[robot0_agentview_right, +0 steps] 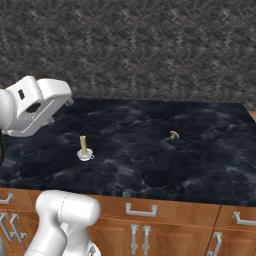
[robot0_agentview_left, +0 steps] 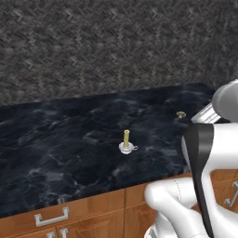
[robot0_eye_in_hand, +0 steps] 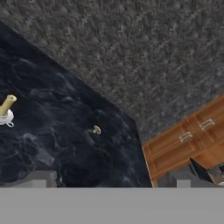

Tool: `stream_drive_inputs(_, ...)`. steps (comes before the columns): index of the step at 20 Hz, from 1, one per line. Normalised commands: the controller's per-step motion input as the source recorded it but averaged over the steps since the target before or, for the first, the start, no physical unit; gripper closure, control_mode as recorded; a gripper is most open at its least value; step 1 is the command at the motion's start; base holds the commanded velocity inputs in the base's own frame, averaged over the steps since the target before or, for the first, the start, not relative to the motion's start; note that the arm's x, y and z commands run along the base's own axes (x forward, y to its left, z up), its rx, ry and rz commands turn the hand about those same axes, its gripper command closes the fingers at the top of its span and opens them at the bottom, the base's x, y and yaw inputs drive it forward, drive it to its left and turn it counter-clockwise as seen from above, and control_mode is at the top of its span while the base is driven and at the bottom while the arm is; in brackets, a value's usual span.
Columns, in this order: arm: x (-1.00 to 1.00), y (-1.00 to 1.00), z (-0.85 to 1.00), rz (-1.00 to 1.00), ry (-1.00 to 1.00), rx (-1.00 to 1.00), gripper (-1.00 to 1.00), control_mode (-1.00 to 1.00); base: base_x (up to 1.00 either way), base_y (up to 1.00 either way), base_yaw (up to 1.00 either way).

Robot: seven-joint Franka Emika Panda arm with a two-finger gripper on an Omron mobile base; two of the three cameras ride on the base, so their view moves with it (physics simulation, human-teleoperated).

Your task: Pick the candle and jar from the dining table and place them in the open cabinet. Close the cabinet after placing the objects.

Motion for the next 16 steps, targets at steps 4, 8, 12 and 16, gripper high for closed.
stream_drive_inputs(4,-0.16,0.00,0.00,-0.05,-0.02,0.03,-1.00,-1.00,-0.05,0.00,0.00)
stream_drive_inputs(8,-0.09,0.13,0.00,-0.25,0.00,0.03,-1.00,-1.00,0.00,0.00,0.00)
stream_drive_inputs(12,-0.08,0.15,0.00,-0.40,0.00,0.01,-1.00,-1.00,0.00,0.00,0.00)
stream_drive_inputs(16,-0.02,0.07,0.04,-0.33,0.00,0.01,-1.00,-1.00,0.00,0.00,0.00)
